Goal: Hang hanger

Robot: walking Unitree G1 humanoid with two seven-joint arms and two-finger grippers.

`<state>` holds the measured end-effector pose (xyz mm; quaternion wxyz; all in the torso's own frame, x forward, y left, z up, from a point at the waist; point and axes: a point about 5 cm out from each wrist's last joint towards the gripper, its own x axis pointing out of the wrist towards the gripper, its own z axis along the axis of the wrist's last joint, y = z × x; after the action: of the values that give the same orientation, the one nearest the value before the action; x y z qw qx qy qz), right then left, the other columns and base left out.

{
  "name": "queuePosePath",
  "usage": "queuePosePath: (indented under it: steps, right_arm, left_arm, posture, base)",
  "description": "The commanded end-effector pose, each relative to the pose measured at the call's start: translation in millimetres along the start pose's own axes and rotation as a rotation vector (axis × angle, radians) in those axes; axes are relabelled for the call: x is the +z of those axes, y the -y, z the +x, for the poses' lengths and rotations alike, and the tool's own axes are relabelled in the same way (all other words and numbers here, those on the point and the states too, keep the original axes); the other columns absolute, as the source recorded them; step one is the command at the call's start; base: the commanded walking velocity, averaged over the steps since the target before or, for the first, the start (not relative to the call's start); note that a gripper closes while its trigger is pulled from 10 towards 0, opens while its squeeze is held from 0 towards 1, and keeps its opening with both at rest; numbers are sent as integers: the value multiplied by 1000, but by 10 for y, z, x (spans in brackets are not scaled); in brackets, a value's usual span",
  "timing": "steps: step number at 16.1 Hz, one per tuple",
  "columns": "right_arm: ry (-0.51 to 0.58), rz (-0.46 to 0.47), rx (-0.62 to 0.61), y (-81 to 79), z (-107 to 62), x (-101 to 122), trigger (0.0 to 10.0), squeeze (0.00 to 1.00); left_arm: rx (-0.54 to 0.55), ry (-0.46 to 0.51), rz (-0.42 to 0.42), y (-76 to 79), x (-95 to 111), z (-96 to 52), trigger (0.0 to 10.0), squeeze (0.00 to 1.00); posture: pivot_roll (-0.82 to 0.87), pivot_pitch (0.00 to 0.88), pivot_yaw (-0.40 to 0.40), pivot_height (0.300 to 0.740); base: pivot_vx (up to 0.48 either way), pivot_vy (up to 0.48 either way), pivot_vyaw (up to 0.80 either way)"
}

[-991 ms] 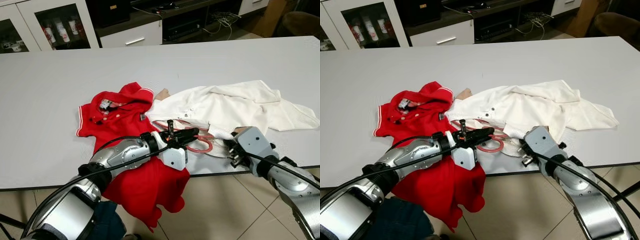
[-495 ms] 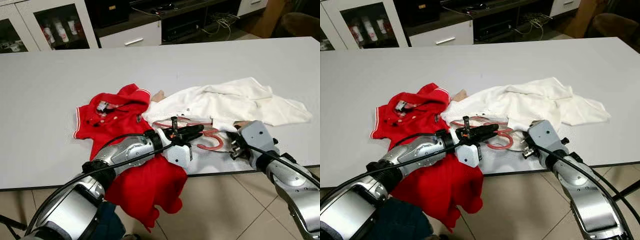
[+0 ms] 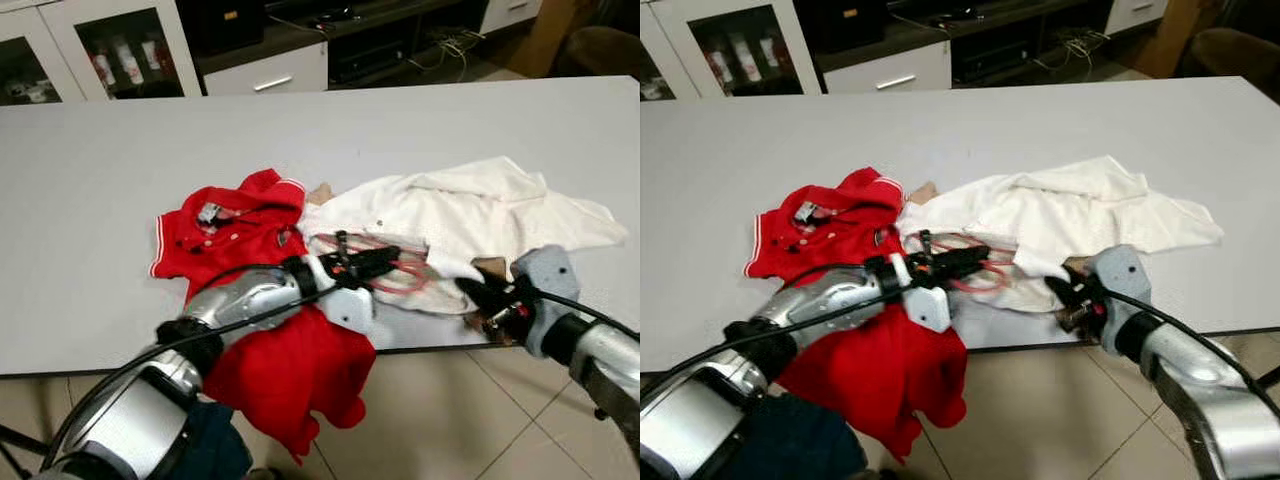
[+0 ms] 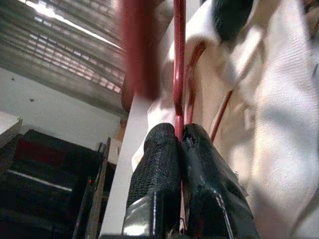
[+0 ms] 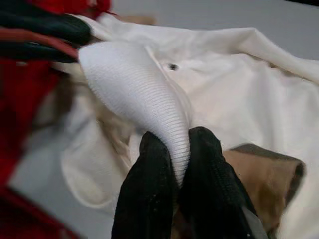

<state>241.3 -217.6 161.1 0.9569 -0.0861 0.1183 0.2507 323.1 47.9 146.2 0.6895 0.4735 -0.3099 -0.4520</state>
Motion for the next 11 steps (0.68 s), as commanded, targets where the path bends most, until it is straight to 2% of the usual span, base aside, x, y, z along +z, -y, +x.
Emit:
queuePosePath:
  steps: [1, 3, 7, 10, 11]
  right_arm:
    - [92, -6, 74, -58, -48, 193, 0, 0]
    - [132, 43, 109, 6, -112, 270, 0, 0]
    - [159, 130, 118, 92, -146, 288, 0, 0]
    - [181, 211, 96, 251, -222, 241, 0, 0]
    - [204, 210, 144, 236, -275, 273, 0, 0]
  left_arm:
    - [-42, -15, -13, 103, -10, -3, 0, 0]
    - [-42, -14, -11, 99, -11, 2, 0, 0]
    - [-39, -15, -9, 95, -15, -7, 0, 0]
    - [-43, -22, -9, 112, -29, -38, 0, 0]
    - [-46, -22, -8, 115, -30, -41, 0, 0]
  posture:
    - [-27, 91, 52, 740]
    - [-28, 89, 50, 740]
    - [-17, 92, 47, 740]
    - [-13, 93, 49, 740]
    - [-14, 93, 50, 740]
  base:
    - [0, 0, 0]
    - [0, 0, 0]
    - [0, 0, 0]
    - [0, 0, 0]
    - [0, 0, 0]
